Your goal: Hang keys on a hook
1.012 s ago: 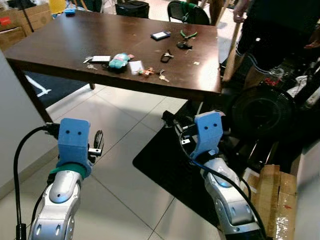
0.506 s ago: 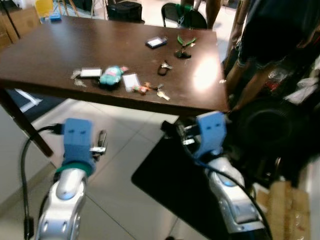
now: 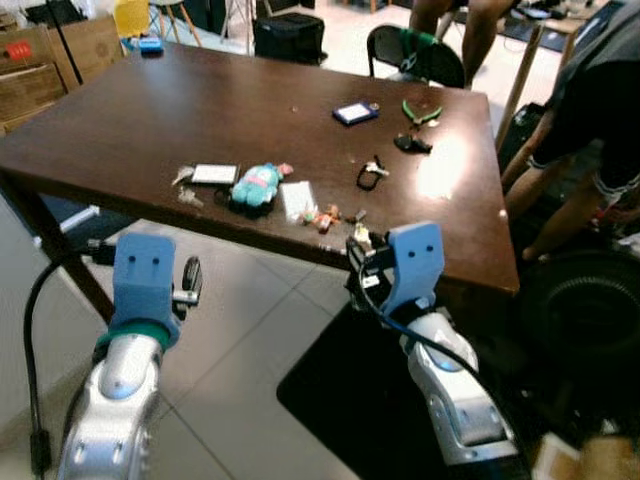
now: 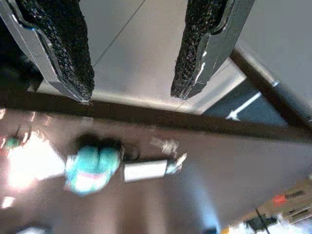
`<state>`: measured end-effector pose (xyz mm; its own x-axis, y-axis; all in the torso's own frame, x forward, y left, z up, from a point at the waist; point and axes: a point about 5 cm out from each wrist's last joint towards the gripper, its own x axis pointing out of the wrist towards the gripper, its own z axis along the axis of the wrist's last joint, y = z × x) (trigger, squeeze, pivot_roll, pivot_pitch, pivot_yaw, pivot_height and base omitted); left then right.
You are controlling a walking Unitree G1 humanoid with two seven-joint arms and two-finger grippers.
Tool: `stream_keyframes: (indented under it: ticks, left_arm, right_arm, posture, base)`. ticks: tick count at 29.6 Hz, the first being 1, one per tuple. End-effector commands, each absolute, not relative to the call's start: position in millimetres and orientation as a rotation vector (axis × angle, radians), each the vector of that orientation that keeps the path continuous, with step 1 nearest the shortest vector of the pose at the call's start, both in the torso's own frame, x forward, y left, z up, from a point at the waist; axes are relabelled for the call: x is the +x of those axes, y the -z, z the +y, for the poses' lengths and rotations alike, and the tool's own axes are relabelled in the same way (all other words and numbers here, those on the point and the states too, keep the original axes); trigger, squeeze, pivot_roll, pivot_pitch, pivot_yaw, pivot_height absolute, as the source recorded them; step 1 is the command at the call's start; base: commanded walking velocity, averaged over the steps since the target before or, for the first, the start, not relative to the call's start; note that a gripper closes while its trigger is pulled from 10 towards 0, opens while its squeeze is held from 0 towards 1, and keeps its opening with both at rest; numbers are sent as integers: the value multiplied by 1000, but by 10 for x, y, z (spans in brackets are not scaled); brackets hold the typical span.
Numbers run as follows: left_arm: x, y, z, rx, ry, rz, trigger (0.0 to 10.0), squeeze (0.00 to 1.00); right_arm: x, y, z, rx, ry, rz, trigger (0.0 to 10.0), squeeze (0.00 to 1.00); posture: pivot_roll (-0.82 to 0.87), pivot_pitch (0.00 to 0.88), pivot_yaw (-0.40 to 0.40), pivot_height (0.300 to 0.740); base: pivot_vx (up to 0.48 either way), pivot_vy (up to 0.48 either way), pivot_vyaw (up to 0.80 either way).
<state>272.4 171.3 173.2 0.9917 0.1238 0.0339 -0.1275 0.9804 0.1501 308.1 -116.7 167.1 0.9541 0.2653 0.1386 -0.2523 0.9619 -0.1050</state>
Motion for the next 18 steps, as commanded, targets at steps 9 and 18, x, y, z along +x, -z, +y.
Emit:
stream_keyframes:
  ticks: [9, 18]
  left_arm:
    - [2699, -1680, 1797, 163, -155, -2, 10000, 0]
    - [2708, -1687, 1784, 176, -127, -5, 10000, 0]
  right_arm:
    - [3076, -1638, -1107, -72, -279, -144, 10000, 0]
    - [3089, -1631, -1125, -65, -270, -140, 10000, 0]
  posture:
    - [-40, 53, 44, 740]
    - [-40, 53, 47, 740]
  base:
    - [428, 0, 0]
    - [421, 0, 0]
